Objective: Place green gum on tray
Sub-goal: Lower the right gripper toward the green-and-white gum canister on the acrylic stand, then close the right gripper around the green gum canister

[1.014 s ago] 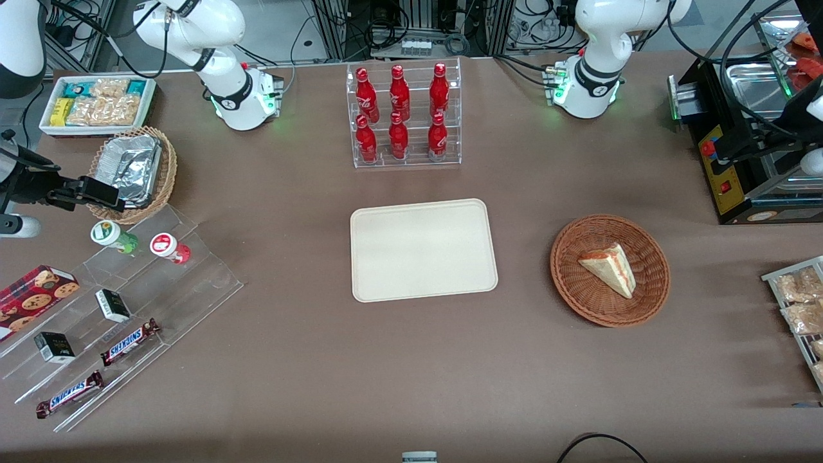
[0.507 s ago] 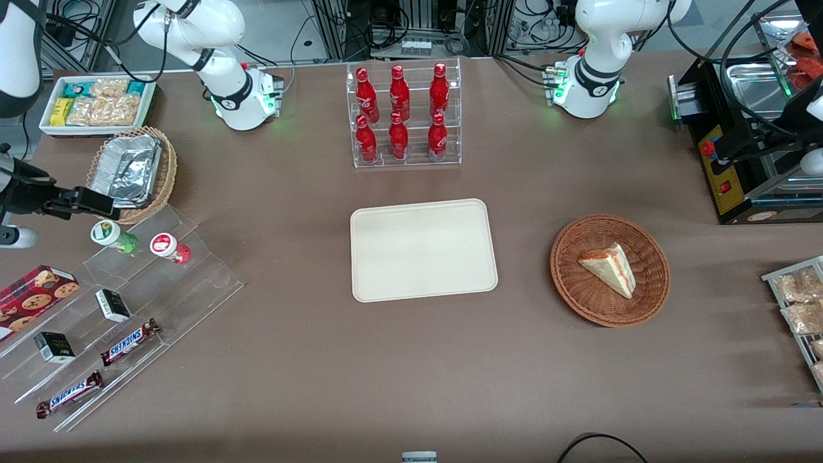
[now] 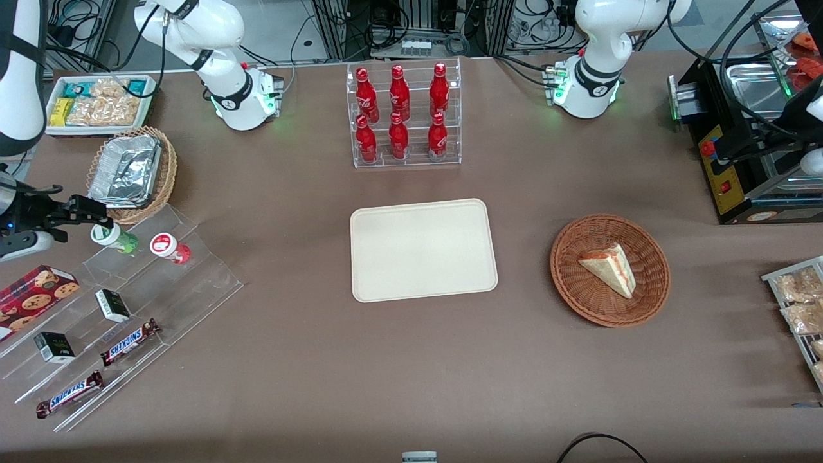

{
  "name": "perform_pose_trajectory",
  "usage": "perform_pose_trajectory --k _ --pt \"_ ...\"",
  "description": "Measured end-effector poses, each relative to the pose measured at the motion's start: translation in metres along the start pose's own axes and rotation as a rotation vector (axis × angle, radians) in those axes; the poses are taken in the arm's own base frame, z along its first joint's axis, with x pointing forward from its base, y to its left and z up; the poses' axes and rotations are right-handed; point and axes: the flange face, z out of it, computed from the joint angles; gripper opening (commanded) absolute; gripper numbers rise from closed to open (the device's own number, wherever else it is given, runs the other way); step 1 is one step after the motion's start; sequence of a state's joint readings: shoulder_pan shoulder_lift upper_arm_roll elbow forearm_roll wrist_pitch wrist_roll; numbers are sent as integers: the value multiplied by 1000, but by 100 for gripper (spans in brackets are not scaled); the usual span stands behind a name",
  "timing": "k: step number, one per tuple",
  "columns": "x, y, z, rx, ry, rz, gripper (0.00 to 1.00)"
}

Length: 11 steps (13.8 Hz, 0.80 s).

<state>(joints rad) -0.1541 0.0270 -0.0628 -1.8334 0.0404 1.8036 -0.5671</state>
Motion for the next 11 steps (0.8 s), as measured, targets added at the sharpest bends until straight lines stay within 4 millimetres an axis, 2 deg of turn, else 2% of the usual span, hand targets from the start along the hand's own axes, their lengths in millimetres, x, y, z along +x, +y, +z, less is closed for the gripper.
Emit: perform_pose_trajectory --k 3,5,11 --pt "-15 22 28 -35 46 -158 100" --pt "-28 34 45 -42 52 -180 100" --pt "-49 38 73 -85 89 -283 100"
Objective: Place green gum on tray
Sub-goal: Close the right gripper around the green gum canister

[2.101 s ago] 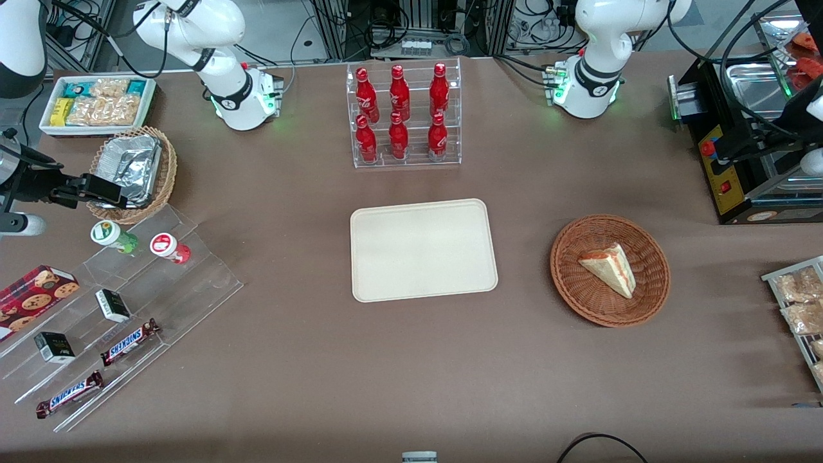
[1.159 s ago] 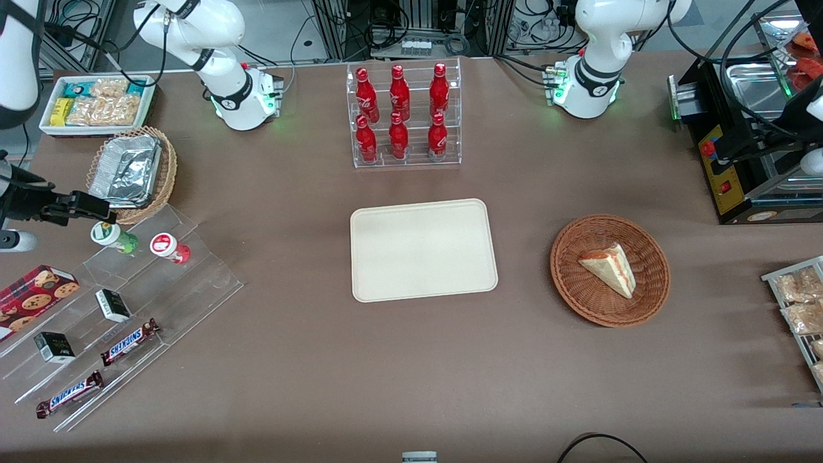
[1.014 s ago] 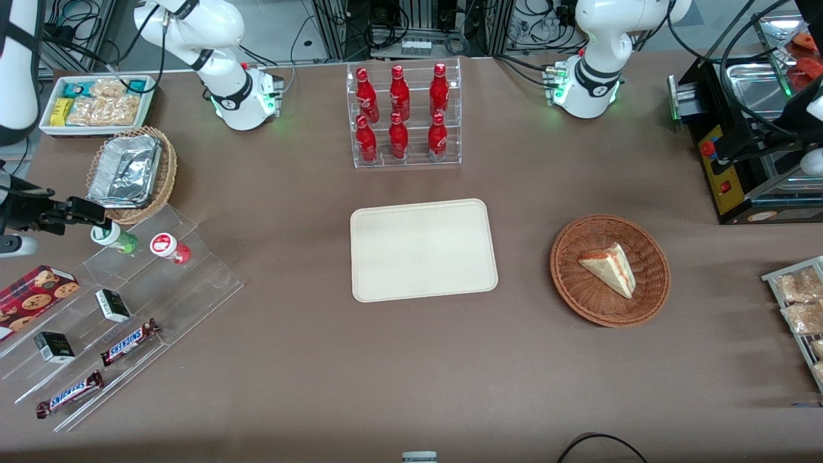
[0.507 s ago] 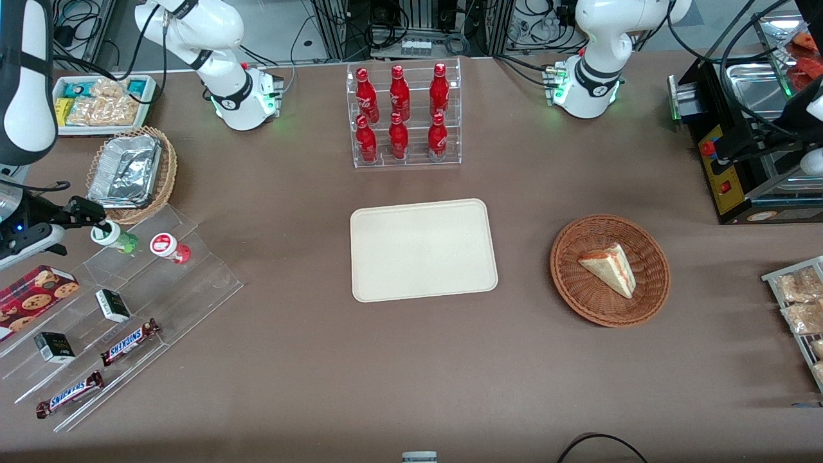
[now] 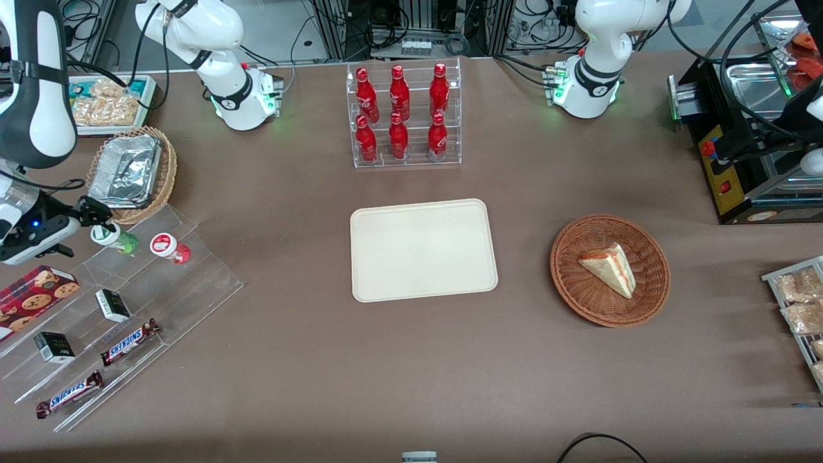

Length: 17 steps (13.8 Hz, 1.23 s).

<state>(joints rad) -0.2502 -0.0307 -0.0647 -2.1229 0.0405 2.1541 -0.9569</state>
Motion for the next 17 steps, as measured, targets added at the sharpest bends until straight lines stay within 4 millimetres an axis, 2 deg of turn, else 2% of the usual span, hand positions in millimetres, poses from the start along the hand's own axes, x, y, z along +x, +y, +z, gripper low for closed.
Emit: perform_pose_trajectory --k 4,11,17 --pt "-12 2 10 -2 0 -19 100" --pt "-24 -6 40 -18 7 -42 100" --pt "-29 -8 48 -21 7 -46 100"
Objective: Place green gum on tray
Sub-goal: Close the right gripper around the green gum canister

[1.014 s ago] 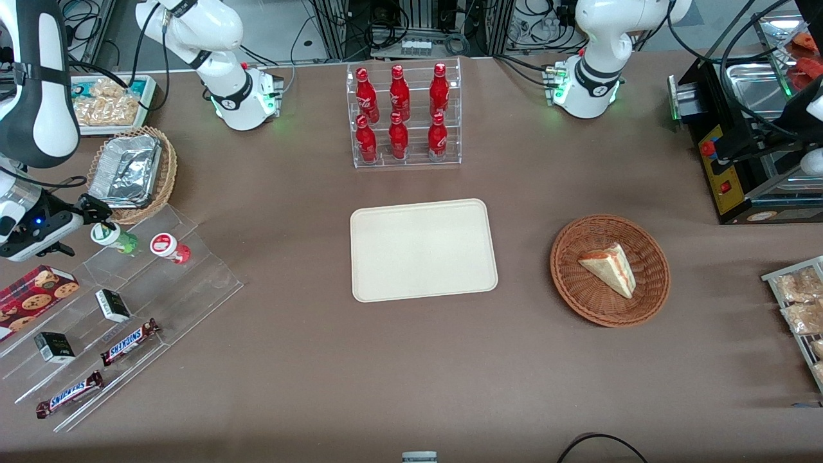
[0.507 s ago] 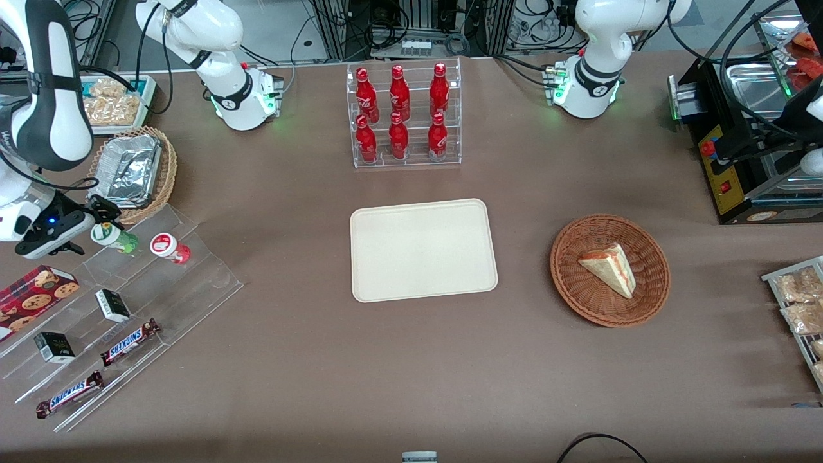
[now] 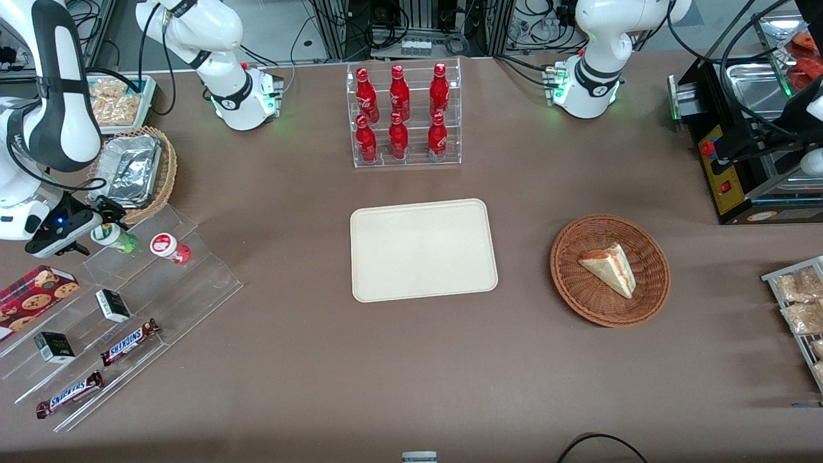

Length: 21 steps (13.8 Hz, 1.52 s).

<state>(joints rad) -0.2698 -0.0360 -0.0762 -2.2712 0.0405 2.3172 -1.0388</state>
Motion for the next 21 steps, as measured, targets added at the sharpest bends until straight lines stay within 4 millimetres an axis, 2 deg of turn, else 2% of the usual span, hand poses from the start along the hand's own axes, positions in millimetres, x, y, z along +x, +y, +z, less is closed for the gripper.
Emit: perform_pose_trajectory --k 6,7,8,9,10,11,12,15,17,19,21 --pt "-9 1 5 9 -6 14 100" --pt "-10 0 6 10 -7 15 95" --pt "-11 0 6 12 -8 15 77" --pt "-11 -1 7 14 -9 15 44" --pt "-12 -1 8 16 -10 15 21" --pt "-12 -2 8 16 -11 15 3" --pt "-12 -2 9 17 -11 15 0" --pt "-11 -3 8 19 -12 12 0" --pt "-5 -3 0 33 -19 4 0" --pt "12 -3 -23 49 -24 -6 0" --pt "40 -11 -56 66 -31 5 0"
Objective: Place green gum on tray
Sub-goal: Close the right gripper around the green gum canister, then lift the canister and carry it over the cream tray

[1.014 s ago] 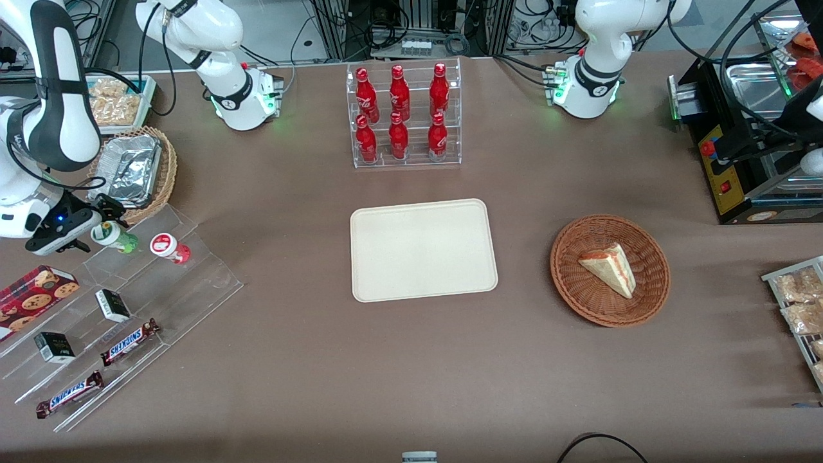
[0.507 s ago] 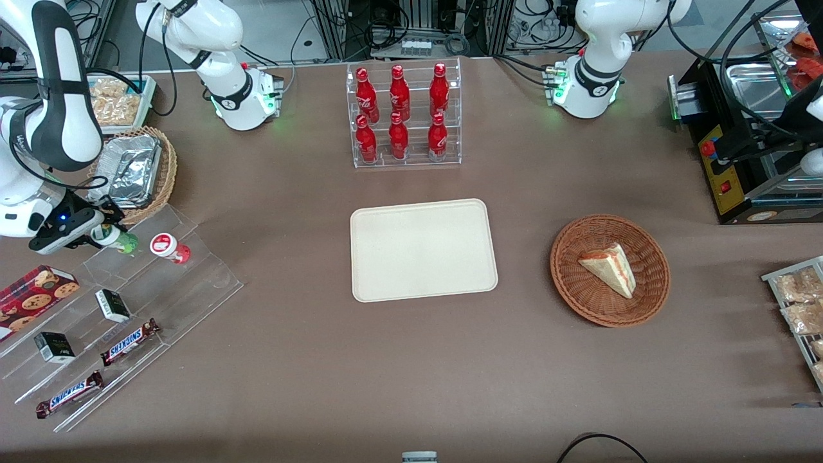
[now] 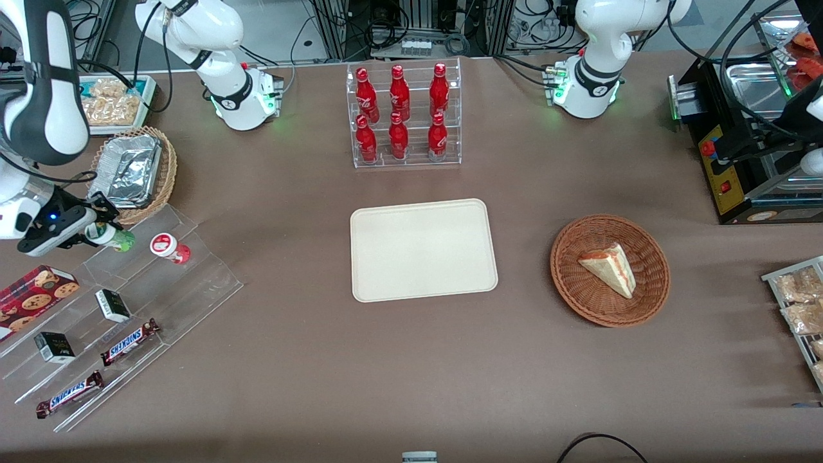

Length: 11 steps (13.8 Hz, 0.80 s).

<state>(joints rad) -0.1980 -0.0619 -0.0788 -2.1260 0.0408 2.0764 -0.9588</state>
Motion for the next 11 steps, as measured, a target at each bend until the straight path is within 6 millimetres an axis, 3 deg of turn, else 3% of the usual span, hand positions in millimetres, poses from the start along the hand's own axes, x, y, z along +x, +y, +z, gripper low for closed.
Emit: perform_pose_trajectory --k 2,5,11 --pt "29 -19 -27 31 -22 39 0" --pt "79 -63 -49 49 -47 101 0" --pt "193 -201 -80 27 -40 260 0"
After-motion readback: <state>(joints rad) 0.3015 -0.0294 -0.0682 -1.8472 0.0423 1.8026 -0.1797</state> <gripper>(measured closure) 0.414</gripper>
